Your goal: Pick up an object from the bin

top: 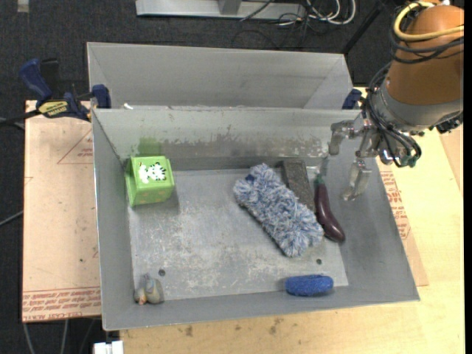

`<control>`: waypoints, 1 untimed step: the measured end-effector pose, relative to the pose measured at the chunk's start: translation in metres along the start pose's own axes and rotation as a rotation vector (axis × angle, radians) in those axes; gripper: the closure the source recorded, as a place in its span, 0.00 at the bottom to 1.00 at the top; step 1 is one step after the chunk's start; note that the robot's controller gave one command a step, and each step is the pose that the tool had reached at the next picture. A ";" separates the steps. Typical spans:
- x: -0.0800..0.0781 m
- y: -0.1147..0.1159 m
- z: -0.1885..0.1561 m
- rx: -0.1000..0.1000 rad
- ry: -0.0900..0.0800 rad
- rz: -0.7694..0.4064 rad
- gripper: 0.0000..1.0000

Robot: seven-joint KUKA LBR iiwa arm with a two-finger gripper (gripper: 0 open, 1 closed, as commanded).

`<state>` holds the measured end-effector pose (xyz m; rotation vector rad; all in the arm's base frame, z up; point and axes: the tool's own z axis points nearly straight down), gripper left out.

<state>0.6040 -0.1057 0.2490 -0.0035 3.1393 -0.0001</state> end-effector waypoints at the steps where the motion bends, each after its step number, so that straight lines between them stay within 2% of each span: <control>1: 0.000 0.000 0.000 0.000 0.000 0.000 0.00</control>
Offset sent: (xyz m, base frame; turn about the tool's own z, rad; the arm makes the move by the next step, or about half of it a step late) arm 0.0054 0.0439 -0.0979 0.1104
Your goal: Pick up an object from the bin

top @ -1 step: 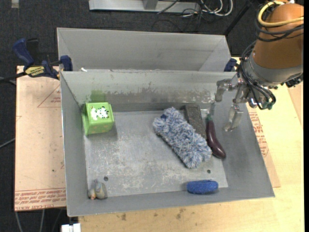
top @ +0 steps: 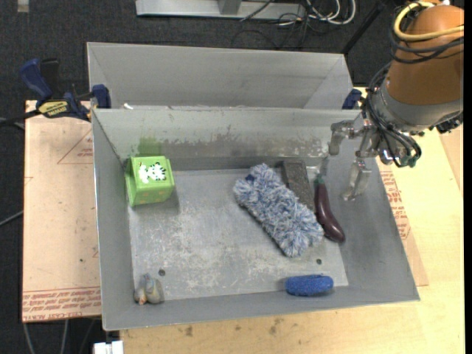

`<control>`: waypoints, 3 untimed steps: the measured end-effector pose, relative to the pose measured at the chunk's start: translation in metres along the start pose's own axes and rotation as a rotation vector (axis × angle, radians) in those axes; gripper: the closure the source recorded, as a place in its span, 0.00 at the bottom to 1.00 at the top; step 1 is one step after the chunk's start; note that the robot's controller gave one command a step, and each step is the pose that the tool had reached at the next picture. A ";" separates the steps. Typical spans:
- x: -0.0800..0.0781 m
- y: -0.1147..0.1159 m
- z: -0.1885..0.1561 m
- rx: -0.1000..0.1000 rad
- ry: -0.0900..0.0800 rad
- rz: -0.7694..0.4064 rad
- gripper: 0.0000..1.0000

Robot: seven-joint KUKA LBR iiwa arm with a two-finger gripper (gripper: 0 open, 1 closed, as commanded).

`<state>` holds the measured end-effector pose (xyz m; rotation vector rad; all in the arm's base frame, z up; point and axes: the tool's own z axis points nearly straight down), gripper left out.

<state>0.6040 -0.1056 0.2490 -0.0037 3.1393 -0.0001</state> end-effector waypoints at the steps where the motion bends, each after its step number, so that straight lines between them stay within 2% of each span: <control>1: -0.004 0.023 0.051 0.000 -0.006 0.063 0.00; 2: -0.008 0.036 0.092 -0.002 0.001 0.083 0.00; 3: -0.020 0.055 0.125 0.000 -0.002 0.035 0.00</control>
Offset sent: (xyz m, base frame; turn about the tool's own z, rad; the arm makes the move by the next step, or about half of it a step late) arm 0.0084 0.0367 -0.0958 0.0877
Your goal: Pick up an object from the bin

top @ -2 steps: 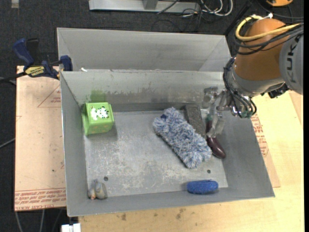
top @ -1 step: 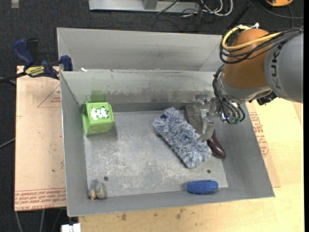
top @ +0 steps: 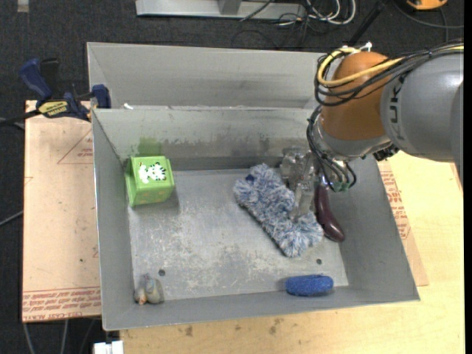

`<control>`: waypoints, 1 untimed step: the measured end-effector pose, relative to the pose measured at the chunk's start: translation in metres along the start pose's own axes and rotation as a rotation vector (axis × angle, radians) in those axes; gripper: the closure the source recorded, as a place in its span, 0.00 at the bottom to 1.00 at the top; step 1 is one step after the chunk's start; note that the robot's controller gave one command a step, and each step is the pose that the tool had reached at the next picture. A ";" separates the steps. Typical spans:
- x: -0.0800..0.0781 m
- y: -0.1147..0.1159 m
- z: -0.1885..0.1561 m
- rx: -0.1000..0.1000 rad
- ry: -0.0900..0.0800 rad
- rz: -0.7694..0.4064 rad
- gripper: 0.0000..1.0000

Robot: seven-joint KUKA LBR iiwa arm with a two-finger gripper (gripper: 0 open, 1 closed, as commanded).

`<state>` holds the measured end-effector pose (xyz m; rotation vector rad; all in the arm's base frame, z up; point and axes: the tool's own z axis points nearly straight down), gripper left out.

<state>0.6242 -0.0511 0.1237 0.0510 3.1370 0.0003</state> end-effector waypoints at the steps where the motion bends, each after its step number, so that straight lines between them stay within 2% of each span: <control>1: -0.008 0.006 0.029 -0.001 0.003 0.044 0.00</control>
Offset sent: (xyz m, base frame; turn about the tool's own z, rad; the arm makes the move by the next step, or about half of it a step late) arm 0.0184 0.0205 -0.0537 0.0274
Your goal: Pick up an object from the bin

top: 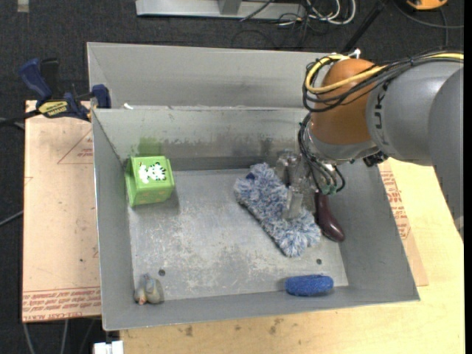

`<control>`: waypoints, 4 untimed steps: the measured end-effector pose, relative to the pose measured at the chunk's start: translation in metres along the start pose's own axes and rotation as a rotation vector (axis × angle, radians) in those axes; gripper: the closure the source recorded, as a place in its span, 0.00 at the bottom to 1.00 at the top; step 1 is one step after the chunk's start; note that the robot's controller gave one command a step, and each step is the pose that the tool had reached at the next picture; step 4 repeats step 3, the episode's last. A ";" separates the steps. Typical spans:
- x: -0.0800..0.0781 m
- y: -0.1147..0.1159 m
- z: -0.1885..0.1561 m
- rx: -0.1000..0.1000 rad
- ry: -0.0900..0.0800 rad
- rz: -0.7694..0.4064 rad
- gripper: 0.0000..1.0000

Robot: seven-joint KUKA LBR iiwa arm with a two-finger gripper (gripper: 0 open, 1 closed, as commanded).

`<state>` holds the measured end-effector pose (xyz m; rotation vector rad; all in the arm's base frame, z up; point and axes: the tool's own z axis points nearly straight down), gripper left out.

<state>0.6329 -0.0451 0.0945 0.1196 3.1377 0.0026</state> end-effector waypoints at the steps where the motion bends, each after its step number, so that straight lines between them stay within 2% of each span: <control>1: -0.011 0.014 0.019 0.003 -0.001 -0.016 1.00; 2: -0.011 0.014 0.019 0.003 -0.001 -0.016 1.00; 3: -0.014 0.002 -0.162 0.001 -0.011 0.015 1.00; 4: -0.014 0.002 -0.162 0.001 -0.011 0.015 1.00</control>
Offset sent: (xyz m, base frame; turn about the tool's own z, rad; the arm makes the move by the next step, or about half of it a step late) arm 0.0000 0.0000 0.0000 0.0000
